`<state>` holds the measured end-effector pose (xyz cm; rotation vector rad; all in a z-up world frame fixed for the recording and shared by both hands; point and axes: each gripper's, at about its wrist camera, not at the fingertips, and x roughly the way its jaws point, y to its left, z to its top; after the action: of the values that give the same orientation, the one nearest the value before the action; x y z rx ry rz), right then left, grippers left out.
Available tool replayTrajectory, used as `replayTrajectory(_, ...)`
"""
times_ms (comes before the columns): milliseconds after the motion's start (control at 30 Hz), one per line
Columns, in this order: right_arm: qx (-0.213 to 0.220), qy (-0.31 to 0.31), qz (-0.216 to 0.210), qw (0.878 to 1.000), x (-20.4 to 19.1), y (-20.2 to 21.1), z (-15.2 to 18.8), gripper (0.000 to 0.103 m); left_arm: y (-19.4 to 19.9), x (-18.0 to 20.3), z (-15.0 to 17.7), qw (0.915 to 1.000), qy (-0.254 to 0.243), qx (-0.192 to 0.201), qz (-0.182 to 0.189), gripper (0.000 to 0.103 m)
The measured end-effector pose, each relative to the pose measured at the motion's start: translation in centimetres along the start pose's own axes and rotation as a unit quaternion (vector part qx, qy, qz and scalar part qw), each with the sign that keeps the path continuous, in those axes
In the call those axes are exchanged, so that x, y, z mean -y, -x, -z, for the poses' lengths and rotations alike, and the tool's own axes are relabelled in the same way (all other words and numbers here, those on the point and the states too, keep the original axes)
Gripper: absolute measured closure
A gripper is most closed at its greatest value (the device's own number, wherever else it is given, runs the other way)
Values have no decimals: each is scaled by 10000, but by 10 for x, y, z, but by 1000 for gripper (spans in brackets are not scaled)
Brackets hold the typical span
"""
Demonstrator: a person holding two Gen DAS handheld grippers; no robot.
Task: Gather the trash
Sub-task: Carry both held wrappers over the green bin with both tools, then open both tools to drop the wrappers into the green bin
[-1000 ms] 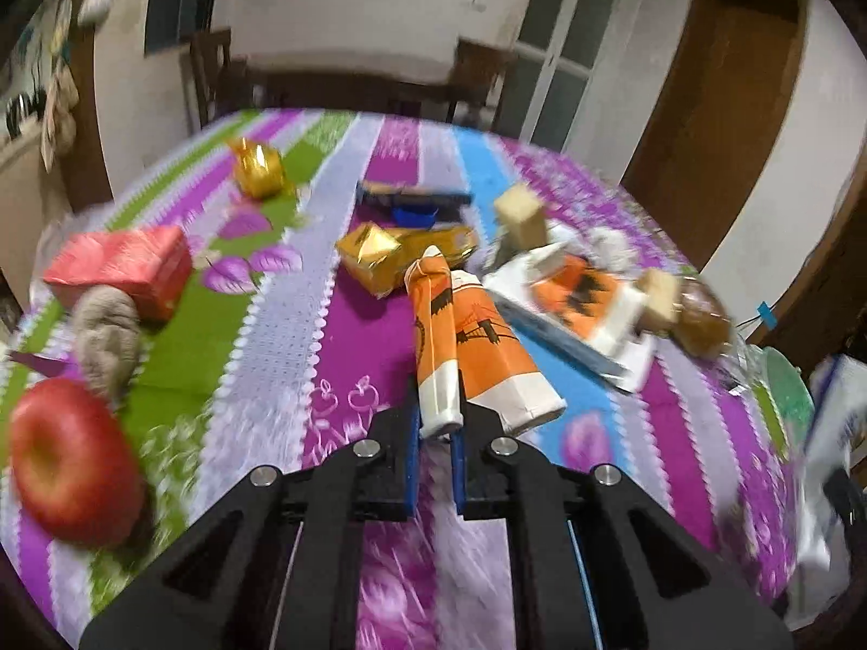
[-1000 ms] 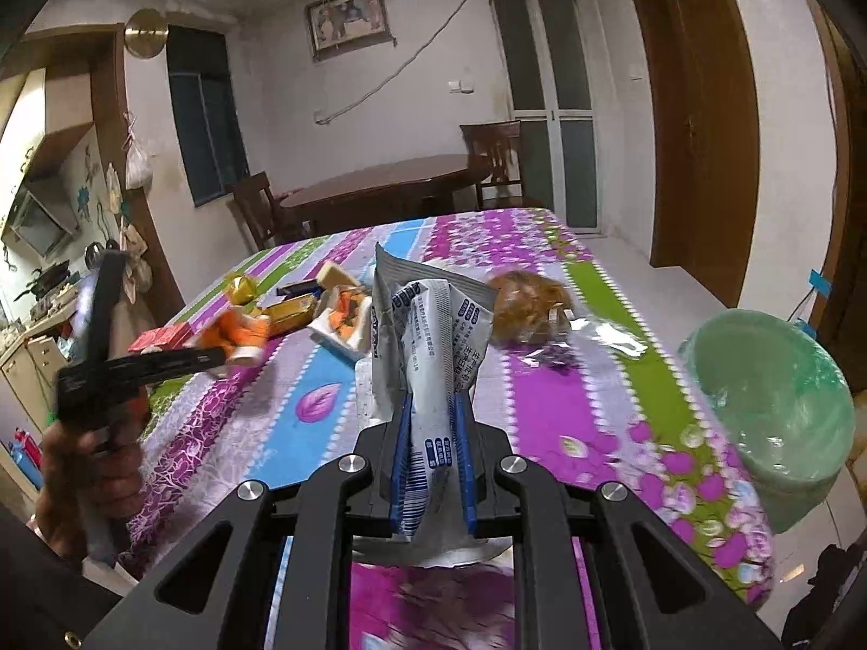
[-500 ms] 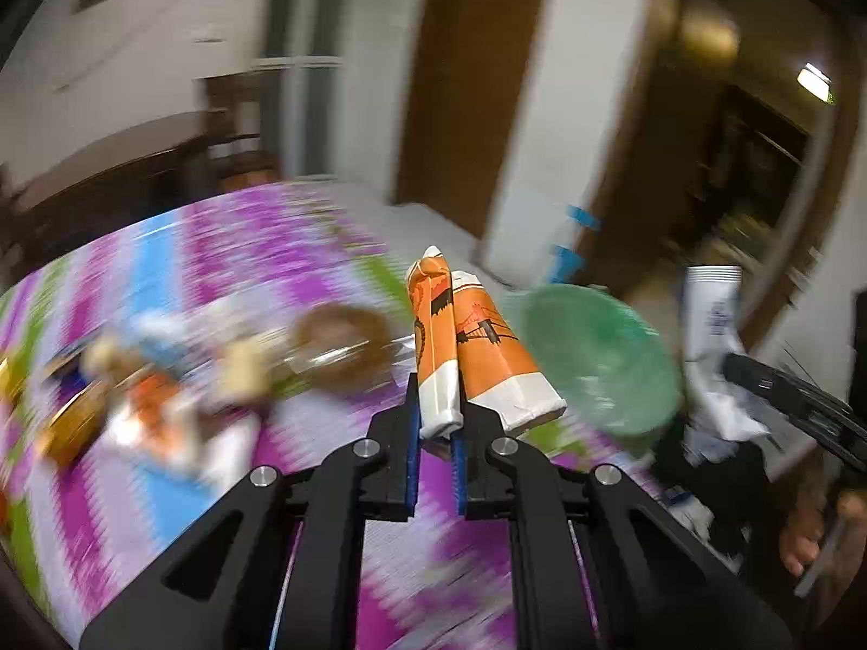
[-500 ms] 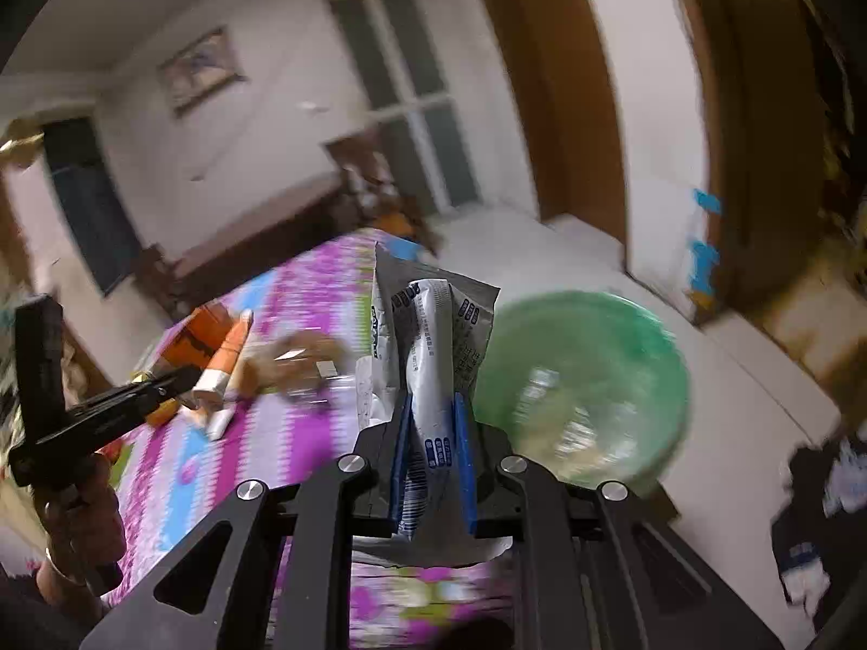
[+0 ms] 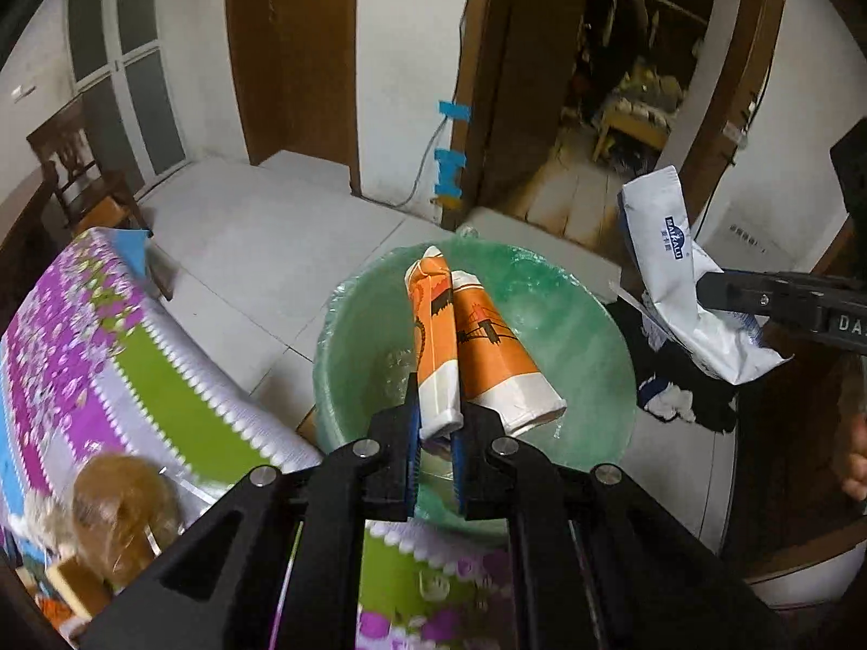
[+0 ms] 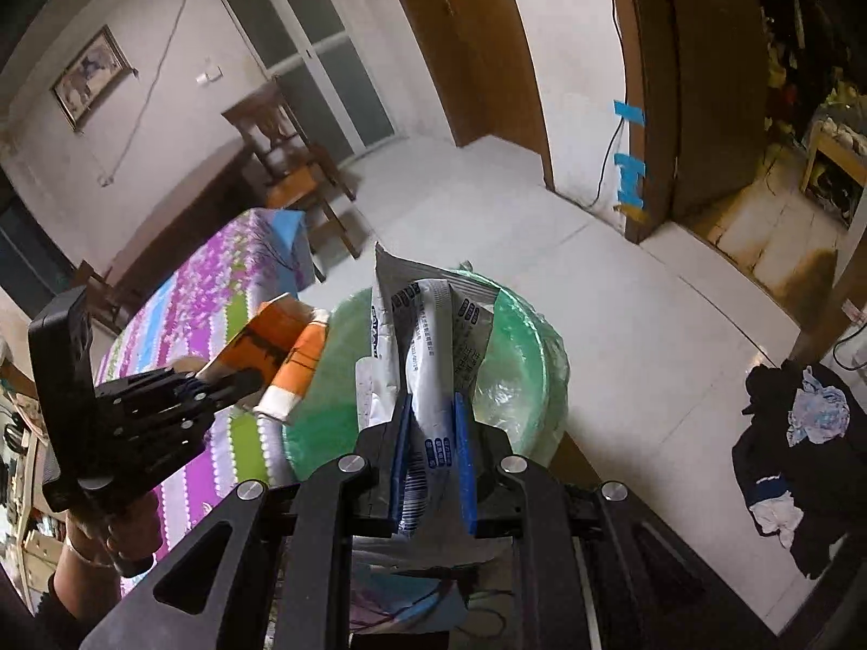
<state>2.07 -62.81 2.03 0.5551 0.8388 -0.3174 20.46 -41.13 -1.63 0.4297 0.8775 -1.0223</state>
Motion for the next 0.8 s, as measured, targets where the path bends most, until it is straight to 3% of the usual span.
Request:
replayTrajectory(400, -404, 161, 119, 9990, -24, -51, -13, 86, -26, 5, -6, 9996, 36, -247, -145, 95)
replayTrajectory(800, -513, 635, 840, 9931, -49, -88, -16, 86, -41, 2, -5, 9981, -16, -417, -454, 95)
